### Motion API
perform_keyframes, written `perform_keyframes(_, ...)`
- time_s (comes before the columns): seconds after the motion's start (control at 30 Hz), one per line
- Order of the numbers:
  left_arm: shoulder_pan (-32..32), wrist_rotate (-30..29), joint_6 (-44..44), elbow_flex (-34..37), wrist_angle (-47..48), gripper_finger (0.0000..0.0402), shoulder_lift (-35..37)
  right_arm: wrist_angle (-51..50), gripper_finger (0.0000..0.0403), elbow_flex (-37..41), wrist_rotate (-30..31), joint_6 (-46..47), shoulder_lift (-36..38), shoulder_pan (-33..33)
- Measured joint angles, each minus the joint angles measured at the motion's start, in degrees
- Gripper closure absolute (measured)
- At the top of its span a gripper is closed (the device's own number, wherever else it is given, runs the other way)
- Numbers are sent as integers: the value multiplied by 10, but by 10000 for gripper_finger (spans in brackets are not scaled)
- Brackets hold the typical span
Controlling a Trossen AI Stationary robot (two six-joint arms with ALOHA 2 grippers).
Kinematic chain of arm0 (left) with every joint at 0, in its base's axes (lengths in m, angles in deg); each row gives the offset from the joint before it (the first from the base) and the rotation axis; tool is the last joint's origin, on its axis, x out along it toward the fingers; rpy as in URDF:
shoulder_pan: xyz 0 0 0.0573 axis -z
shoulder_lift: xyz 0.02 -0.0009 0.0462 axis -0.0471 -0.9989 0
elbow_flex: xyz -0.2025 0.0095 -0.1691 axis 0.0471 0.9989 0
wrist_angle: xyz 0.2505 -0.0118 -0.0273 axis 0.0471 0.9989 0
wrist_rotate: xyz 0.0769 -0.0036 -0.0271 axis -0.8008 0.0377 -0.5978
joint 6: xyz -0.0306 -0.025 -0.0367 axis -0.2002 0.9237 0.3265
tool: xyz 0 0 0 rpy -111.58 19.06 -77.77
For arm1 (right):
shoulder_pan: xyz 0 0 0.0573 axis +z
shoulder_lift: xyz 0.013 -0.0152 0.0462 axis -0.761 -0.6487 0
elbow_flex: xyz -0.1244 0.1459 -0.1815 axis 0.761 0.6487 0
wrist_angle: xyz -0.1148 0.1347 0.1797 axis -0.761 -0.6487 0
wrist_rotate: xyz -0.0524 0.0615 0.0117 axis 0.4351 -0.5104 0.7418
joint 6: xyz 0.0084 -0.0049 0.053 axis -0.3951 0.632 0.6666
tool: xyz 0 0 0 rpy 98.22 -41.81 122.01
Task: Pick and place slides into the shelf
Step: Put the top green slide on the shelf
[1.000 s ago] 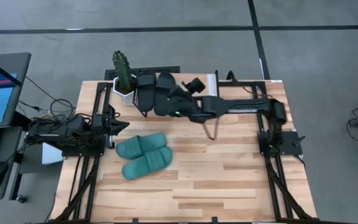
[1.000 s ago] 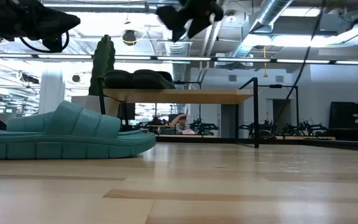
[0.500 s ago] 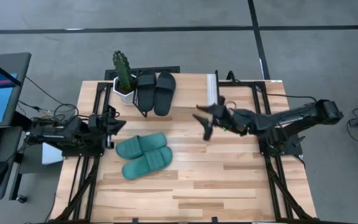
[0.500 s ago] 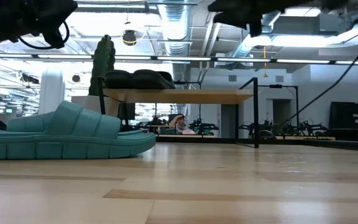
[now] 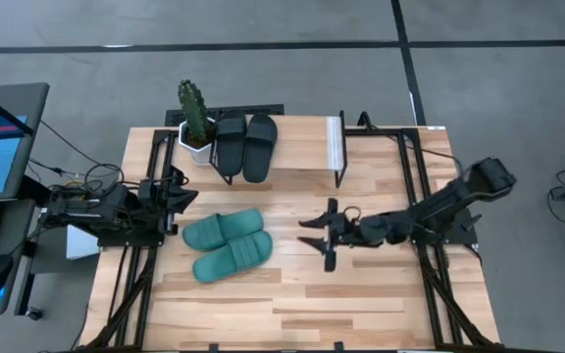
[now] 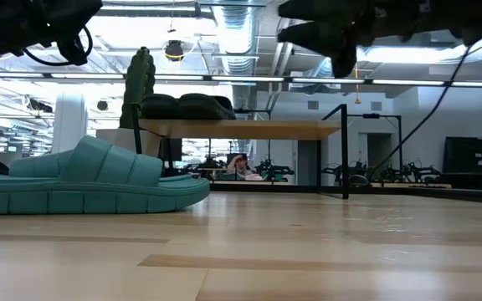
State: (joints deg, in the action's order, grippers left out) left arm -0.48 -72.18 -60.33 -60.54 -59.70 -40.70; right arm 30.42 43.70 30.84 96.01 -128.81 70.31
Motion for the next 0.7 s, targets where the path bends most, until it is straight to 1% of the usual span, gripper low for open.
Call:
perform_keyframes(0.13,0,0,0,0,9,402,0,72,224,-24,2,0,-77,2)
perform_keyframes(0.27,0,9,2,0,44,402,0,82,216,-61,1,10,-140,-8)
perform_keyframes(0.37,0,15,-8,0,52,402,0,82,213,-89,-10,47,-176,-22)
perform_keyframes(0.47,0,14,-8,0,44,402,0,71,217,-115,-48,88,-201,-38)
perform_keyframes(0.57,0,24,8,0,54,402,0,43,222,-133,-92,105,-215,-53)
perform_keyframes(0.67,0,43,19,-1,88,402,0,22,228,-141,-103,106,-218,-63)
perform_keyframes(0.7,0,45,20,-5,114,402,0,20,230,-141,-103,105,-218,-65)
